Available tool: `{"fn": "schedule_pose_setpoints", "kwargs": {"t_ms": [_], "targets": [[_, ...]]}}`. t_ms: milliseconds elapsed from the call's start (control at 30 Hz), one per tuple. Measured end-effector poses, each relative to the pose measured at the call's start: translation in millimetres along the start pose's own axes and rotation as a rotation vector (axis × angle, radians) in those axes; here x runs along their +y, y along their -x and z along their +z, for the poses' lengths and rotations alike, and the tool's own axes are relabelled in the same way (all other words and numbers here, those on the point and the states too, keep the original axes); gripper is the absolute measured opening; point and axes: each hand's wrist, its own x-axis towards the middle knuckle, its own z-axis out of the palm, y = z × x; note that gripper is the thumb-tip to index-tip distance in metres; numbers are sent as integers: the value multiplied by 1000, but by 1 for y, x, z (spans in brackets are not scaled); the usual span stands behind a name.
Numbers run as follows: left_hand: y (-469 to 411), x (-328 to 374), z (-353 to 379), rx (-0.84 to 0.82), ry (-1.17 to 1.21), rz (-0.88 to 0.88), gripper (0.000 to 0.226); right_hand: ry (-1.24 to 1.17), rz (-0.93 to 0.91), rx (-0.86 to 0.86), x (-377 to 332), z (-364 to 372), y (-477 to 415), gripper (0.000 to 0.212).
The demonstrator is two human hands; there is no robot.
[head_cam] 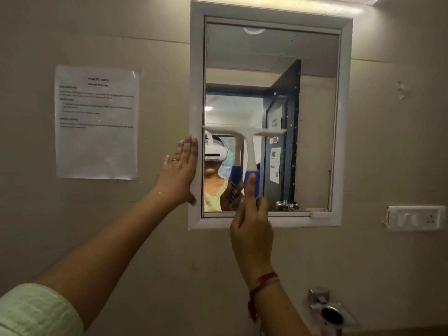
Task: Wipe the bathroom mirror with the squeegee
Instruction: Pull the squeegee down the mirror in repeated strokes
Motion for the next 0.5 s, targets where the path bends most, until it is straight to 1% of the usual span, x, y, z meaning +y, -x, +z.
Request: {"fn": "schedule_pose_setpoints", "kwargs": {"t_ms": [67, 133, 267, 333, 500], "targets": [[0, 0, 0, -1, 13, 7, 146, 7, 31, -31, 4, 0, 30, 69], [0, 0, 0, -3, 20, 7, 146, -4, 48, -41, 5, -1, 42, 71], [0, -1, 0, 10, 27, 9, 146, 4, 23, -1, 0, -8, 16, 63], [0, -1, 1, 13, 31, 11, 146, 4, 17, -5, 1, -8, 14, 62], [0, -2, 1, 13, 32, 17, 145, -5, 69, -94, 15, -5, 73, 81]]}}
